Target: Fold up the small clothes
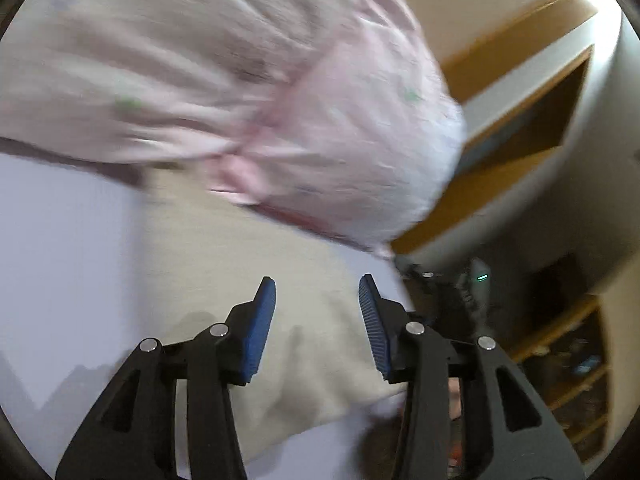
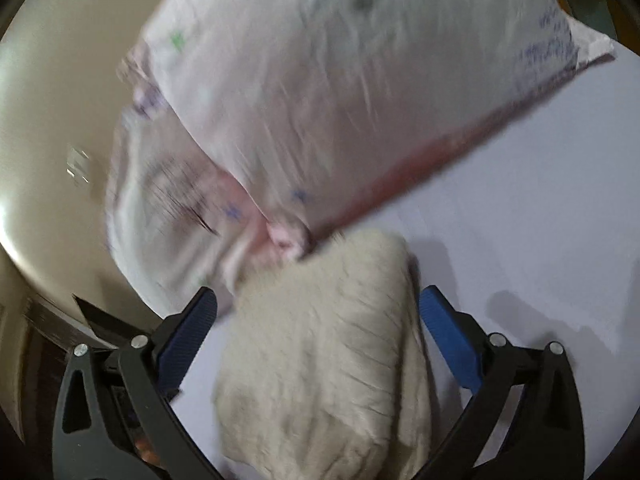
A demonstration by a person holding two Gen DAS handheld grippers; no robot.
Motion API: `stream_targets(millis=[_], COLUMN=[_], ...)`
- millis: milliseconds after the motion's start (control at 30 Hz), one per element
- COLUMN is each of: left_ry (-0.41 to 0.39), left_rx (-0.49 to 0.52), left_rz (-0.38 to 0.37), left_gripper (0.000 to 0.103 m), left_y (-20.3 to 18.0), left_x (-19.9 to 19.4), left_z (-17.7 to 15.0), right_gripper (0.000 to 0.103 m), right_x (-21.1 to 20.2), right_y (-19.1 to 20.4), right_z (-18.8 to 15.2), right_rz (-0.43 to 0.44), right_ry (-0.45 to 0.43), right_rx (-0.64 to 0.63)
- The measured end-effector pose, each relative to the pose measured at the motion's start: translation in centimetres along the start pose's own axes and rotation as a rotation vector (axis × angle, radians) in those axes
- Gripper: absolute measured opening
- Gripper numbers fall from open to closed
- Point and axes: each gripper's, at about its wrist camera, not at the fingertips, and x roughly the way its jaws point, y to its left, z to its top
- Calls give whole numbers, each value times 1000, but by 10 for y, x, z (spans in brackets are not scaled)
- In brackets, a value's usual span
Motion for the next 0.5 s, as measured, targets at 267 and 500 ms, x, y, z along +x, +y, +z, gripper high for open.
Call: stream_targets(millis=[267,500], left_ry=[119,92], left_rx=[-25,-37], left_rz=[153,203], left_gripper=[59,79], left_y=[35,39], left_x=[9,31], left_z=[-34,-27], right_gripper=[100,74], right_x=[35,54], right_y=[-12,-5], right_z=[-10,-19], right_rz=[-57,-51], right_ry=[164,220], right_rx=[19,-22])
